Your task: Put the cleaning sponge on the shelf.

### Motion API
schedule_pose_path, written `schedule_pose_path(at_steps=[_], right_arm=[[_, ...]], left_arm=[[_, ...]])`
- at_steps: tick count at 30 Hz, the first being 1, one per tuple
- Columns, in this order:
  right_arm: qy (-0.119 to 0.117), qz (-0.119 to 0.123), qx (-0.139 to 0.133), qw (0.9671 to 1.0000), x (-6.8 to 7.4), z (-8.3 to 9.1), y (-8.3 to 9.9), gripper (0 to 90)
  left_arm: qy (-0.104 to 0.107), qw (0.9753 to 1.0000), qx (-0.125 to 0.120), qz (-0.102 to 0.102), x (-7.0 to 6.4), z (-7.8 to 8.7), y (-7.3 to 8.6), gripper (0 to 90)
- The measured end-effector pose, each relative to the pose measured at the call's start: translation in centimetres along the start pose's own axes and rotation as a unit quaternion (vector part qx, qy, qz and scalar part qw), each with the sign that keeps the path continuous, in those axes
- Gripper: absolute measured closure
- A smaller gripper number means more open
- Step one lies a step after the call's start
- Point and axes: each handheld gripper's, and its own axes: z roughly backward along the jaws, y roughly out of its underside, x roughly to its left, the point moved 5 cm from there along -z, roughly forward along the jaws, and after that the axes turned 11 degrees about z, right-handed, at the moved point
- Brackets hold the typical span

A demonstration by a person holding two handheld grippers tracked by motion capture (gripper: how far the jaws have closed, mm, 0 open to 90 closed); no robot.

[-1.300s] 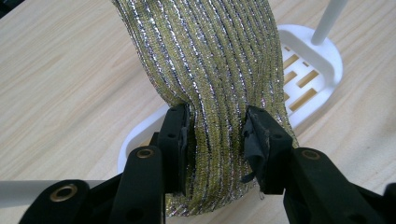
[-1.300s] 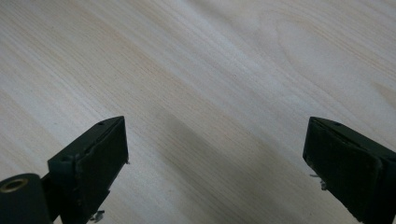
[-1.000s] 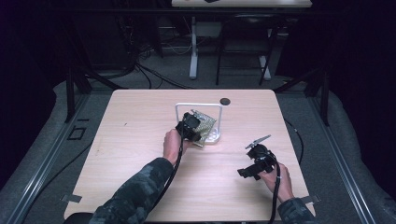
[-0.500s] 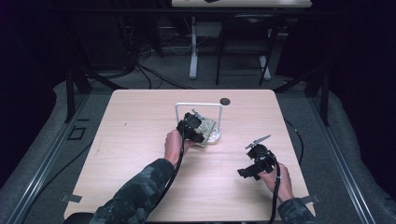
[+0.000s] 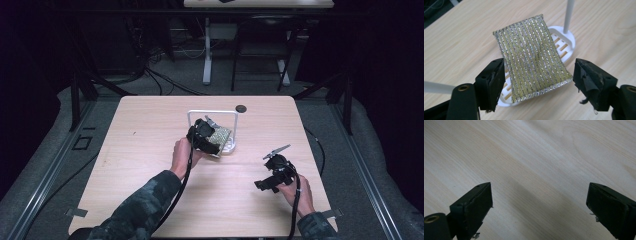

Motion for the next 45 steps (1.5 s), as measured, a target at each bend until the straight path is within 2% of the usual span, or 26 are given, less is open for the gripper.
schedule_pose_path(at_steps=[7,14,21,29,33,40,45], right_arm=[[0.000,-0.001,0.001,1.0000,0.0,0.0,0.0,6.3],[0.001,-0.002,-0.001,1.0000,-0.1,0.0,0.0,6.3],[0.001,-0.002,0.001,1.0000,-0.1,0.0,0.1,6.3],[0.003,0.001,0.003,1.0000,-0.1,0.0,0.1,6.3],[0.002,0.000,0.003,1.0000,-0.1,0.0,0.1,6.3],[0.002,0.000,0.005,1.0000,0.1,0.0,0.1,6.3],[0.002,-0.001,0.004,1.0000,0.1,-0.1,0.1,6.3]], left_arm=[[0.010,0.9998,0.000,-0.015,0.1,2.7,0.5,18.9],[0.007,0.9997,0.000,-0.023,0.8,4.7,1.7,15.3],[-0.006,0.9997,0.008,-0.024,2.1,6.5,3.9,13.2],[-0.022,0.9996,0.012,-0.010,3.7,8.1,6.8,9.8],[-0.031,0.9992,0.021,-0.011,4.4,8.7,8.6,8.1],[-0.035,0.9987,0.032,0.022,5.6,9.2,11.8,3.5],[-0.031,0.9973,0.046,0.047,6.1,9.2,14.4,1.4]])
